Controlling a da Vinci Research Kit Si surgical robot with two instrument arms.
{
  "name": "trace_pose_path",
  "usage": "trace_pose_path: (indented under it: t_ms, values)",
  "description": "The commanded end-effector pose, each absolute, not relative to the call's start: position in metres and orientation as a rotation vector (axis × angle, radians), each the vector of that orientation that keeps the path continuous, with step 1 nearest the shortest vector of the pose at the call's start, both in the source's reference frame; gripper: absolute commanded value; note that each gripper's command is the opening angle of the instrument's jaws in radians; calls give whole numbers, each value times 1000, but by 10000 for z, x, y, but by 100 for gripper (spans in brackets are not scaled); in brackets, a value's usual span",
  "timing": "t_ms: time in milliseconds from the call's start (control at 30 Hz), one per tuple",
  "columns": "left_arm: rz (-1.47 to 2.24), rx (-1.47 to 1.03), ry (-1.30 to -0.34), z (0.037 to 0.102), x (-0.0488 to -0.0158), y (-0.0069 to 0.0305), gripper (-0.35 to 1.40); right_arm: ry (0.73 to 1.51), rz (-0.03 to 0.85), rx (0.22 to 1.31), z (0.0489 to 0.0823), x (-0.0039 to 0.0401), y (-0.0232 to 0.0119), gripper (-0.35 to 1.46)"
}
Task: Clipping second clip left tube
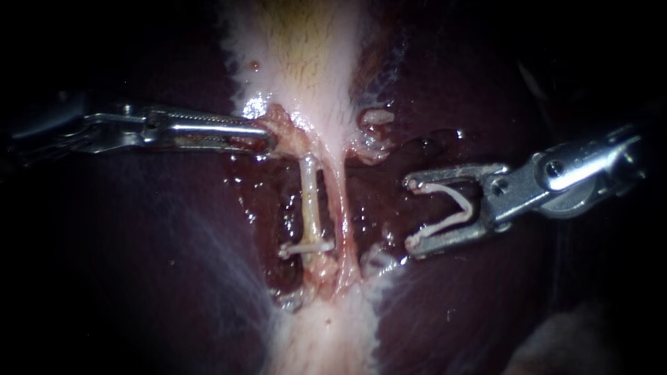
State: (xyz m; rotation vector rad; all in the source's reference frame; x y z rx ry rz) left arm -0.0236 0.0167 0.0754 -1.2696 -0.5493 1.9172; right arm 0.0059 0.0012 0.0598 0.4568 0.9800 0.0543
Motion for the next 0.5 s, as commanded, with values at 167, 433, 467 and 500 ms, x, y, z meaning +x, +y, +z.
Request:
trace_pose_path:
  t_ms: [167,433,467,500]
  values:
    - [1917,-1271,-554,749,-230,167,-35,980,54,457,597,59,12,50]
    - [1911,-1277,-562,732,-222,165,-35,980,54,457,597,59,12,50]
    - [1905,-1283,-564,728,-220,166,-35,980,54,457,597,59,12,50]
    - [1902,-1286,-567,725,-218,167,-35,980,54,457,597,59,12,50]
